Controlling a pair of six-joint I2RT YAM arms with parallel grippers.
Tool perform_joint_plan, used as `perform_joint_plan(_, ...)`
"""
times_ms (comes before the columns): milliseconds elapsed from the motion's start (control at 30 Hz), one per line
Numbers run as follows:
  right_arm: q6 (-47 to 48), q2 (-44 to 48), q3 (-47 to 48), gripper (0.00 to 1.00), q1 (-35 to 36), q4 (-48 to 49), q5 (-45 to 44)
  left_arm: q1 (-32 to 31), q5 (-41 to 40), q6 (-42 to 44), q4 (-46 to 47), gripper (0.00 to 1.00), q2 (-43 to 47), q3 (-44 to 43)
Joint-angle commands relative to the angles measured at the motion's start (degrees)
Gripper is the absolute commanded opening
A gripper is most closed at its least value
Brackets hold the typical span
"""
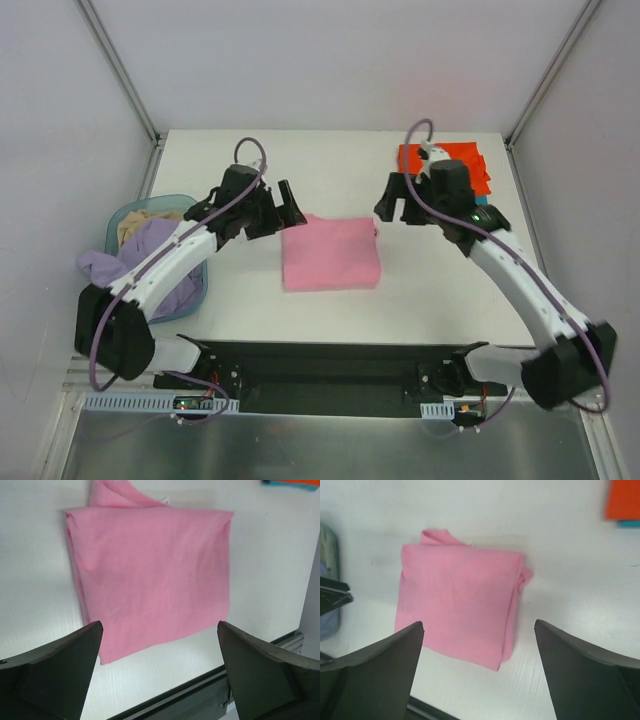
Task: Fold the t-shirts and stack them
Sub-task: Fold the tshirt
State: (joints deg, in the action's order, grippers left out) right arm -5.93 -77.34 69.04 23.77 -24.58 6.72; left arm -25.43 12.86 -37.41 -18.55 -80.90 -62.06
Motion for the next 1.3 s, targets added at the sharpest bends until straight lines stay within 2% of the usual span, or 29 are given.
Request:
perform_joint_plan(0, -5.9, 17.98, -8.99, 0.97, 0.05, 3.4, -17.17, 0.38, -9.59, 3.03, -4.29, 0.99, 14.16, 2.82)
perform_joint_plan(67, -7.68, 20.29, -11.1, 0.97, -0.3, 1.56, -18.84, 0.47, -14.43, 3.74, -6.32, 0.99, 17.52, 3.09)
perform_joint_plan(133, -6.2, 20.3, -11.12, 0.97, -0.48, -0.98, -15.88, 0.56, -17.24, 4.62, -8.77, 0.99, 22.0, 3.52)
perform_joint_plan(267, -4.26, 16.09, -9.44, 0.97, -0.48, -6.97, -7.53, 0.56, -28.82, 4.8, -13.17, 0.99, 28.51, 5.54)
perform_joint_plan(400, -5.23, 11.17, -11.2, 0.97, -0.13, -5.4, -2.33, 0.65, -35.36, 3.13, -14.24, 0.99, 34.39, 8.8)
perform_joint_plan(700, -4.61, -10.78, -3.65, 0.97, 3.65, -4.43, -2.24, 0.65, -35.8, 3.13, -14.94, 0.99, 34.15, 9.24)
perform_joint_plan(833, -5.93, -17.4, -0.49, 0.97, 3.65, -3.11, -5.13, 0.65, -30.72, 5.41, -14.94, 0.99, 32.48, 8.19)
perform_joint_plan(933, -6.63, -21.52, 1.54, 0.99, 3.65, -2.58, -4.79, 0.65, -30.26, 6.12, -15.2, 0.99, 31.07, 7.31)
perform_joint_plan(967, -6.46, -22.58, 1.98, 0.9, 3.83, -2.15, -3.4, 0.65, -30.35, 6.21, -15.29, 0.99, 30.9, 7.31)
perform_joint_plan(1067, -6.11, -25.92, 2.59, 0.74, 4.27, -1.61, -0.76, 0.65, -30.79, 6.12, -15.47, 0.99, 30.28, 7.39)
perform_joint_plan(1267, -7.25, -29.18, 2.42, 0.7, 6.46, -1.09, -2.76, 0.65, -32.02, 5.77, -15.64, 0.99, 29.66, 7.13)
